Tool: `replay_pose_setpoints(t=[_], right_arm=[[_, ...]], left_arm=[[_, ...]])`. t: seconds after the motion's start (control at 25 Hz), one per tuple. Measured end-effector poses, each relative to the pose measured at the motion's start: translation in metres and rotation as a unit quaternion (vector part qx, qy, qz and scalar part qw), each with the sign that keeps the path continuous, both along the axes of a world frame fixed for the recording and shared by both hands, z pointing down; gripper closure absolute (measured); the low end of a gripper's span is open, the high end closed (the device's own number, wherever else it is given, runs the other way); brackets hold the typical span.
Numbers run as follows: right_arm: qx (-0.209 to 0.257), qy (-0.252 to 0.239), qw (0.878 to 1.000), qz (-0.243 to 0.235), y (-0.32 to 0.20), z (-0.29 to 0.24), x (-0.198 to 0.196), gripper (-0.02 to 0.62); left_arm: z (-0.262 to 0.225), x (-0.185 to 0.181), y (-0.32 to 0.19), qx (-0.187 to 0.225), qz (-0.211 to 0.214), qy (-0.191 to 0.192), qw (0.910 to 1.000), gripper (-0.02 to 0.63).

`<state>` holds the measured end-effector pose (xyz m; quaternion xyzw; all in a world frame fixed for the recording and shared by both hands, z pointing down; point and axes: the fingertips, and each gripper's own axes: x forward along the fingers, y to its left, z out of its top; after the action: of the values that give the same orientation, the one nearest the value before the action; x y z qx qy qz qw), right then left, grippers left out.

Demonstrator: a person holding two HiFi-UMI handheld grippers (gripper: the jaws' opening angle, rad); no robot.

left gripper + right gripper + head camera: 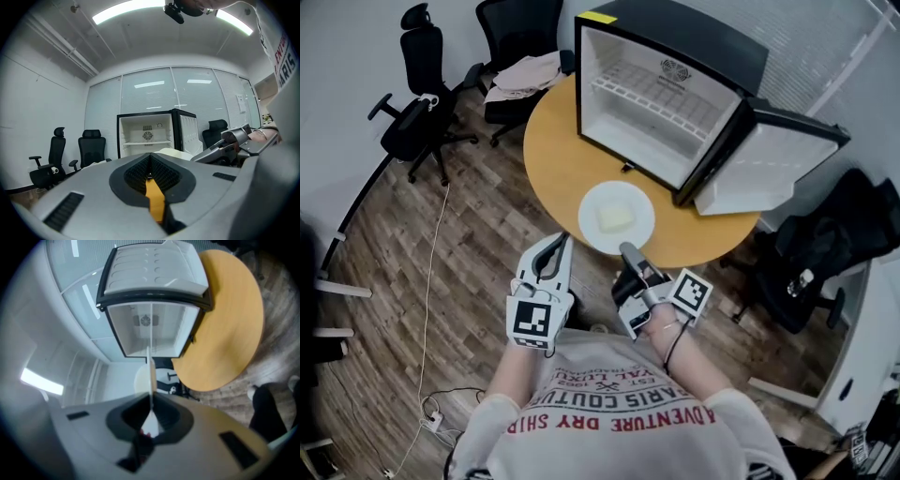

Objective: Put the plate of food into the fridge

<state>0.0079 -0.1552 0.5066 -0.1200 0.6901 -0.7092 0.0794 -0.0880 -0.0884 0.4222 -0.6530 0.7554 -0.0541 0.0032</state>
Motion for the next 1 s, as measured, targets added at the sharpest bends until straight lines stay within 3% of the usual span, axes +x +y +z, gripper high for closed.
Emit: replay_pose_setpoints(t=[0.48,1.0], right_arm=[[-0.007,0.0,0.996,0.086,-0.088,0.009,-0.053,0.557],[-0.005,-0.002,0.981,0.195,-0.19,-0.011,-0.125,0.557]], left_arm=[[0.004,-0.059,-0.111,-0.007,0.09,0.0,0.9959,0.572],[-0.013,-0.136,-0.241,-0.002,0.208,-0.006,0.9782,0.572]])
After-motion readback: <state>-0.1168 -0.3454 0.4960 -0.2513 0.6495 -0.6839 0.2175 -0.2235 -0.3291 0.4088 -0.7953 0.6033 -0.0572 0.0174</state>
